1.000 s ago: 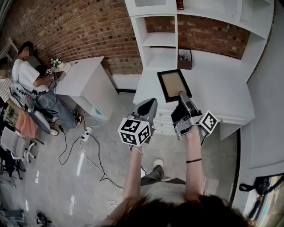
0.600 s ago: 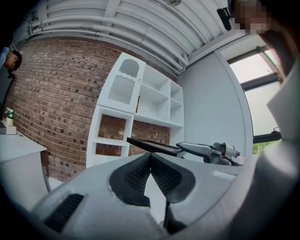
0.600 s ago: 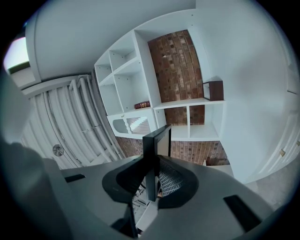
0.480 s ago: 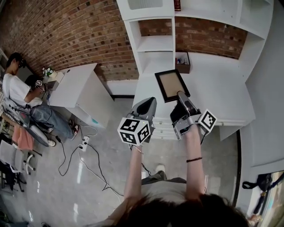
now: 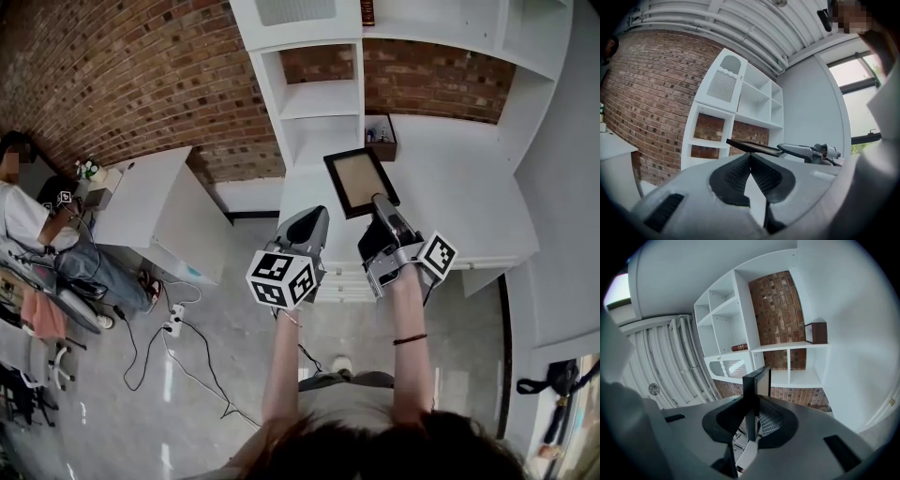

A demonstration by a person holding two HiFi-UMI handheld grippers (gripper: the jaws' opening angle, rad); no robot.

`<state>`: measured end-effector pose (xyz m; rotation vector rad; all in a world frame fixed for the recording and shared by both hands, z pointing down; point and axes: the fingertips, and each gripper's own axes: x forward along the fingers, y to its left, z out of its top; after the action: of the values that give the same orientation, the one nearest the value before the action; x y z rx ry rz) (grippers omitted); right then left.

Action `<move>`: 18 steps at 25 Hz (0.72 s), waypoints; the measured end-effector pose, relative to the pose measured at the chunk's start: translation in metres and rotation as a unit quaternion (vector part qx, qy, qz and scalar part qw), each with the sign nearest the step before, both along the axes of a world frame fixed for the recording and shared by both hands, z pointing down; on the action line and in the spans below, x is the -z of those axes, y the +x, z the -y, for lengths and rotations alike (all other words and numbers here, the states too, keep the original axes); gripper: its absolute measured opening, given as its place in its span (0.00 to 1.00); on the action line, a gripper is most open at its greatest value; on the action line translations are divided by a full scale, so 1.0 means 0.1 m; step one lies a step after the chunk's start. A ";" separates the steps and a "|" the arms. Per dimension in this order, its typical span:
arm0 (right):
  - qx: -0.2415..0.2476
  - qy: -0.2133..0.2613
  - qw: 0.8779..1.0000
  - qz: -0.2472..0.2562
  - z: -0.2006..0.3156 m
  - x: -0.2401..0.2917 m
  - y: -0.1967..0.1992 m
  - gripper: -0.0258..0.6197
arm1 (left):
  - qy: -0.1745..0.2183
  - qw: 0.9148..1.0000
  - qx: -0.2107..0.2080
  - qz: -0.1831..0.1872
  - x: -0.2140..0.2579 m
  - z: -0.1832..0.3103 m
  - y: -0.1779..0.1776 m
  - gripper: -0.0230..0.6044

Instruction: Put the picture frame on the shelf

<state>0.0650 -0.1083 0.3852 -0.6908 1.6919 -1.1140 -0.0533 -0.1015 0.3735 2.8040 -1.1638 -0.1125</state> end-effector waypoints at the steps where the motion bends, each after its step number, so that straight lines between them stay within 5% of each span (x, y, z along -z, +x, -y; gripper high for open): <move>1: -0.001 0.001 1.000 -0.001 0.02 0.00 -0.01 0.15 | -0.001 1.000 0.000 0.000 -0.01 0.03 -0.02 0.05; 18: -0.004 -0.004 1.000 0.005 0.27 -0.09 -0.12 0.15 | -0.005 1.000 0.001 0.002 -0.10 0.27 -0.18 0.05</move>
<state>0.0526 -0.1354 0.3944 -0.6961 1.6752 -1.1176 -0.0715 -0.1289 0.3838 2.7943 -1.1658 -0.1017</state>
